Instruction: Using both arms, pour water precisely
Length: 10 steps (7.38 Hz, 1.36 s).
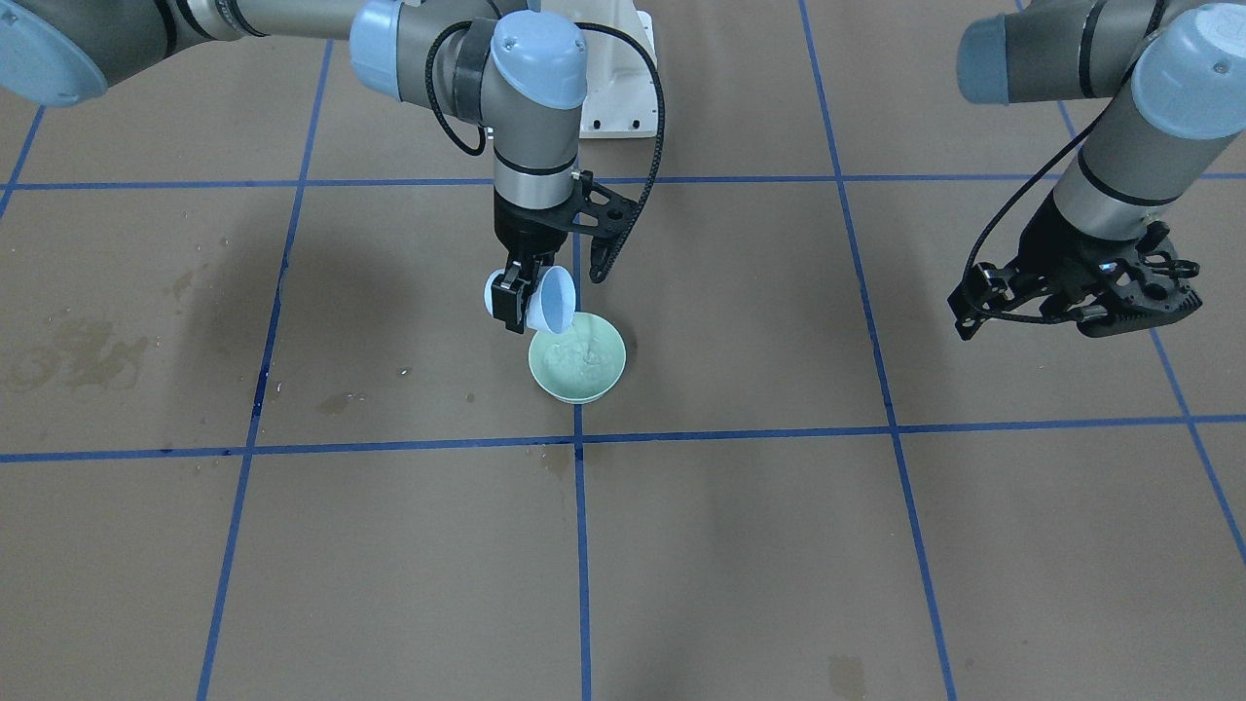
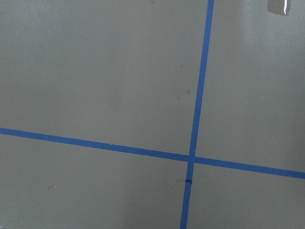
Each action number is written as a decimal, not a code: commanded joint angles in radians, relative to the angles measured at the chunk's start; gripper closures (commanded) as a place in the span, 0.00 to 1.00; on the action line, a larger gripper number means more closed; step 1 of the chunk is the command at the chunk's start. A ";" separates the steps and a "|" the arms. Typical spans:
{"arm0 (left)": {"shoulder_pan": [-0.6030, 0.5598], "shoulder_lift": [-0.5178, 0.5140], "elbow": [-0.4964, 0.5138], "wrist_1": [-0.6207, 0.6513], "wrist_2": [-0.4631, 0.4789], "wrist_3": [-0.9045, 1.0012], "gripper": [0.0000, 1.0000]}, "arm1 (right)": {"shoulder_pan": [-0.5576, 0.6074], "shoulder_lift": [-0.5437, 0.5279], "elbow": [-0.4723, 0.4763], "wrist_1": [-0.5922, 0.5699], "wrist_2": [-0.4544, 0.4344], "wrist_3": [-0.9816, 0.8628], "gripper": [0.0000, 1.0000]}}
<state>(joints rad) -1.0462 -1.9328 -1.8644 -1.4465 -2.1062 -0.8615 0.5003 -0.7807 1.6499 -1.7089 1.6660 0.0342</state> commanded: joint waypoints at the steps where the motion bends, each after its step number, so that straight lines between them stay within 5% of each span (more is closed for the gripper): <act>1: 0.000 -0.002 -0.001 0.000 0.000 -0.002 0.00 | 0.006 -0.122 0.100 0.222 -0.003 0.129 1.00; 3: 0.002 -0.002 -0.005 0.000 -0.002 -0.010 0.00 | 0.032 -0.236 0.201 0.438 -0.090 0.310 1.00; 5: 0.002 -0.003 -0.010 0.000 -0.002 -0.014 0.00 | 0.040 -0.351 0.276 0.486 -0.240 0.454 1.00; 7: 0.003 -0.006 -0.013 0.000 -0.002 -0.033 0.00 | 0.076 -0.612 0.384 0.591 -0.377 0.610 1.00; 9: 0.005 -0.009 -0.018 0.000 -0.002 -0.047 0.00 | 0.090 -0.780 0.291 0.670 -0.652 0.854 1.00; 10: 0.008 -0.011 -0.021 0.000 -0.002 -0.057 0.00 | 0.092 -0.822 0.233 0.730 -0.690 1.013 1.00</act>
<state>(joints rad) -1.0413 -1.9419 -1.8816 -1.4465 -2.1077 -0.9063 0.5880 -1.5315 1.9510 -1.0424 1.0788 0.8602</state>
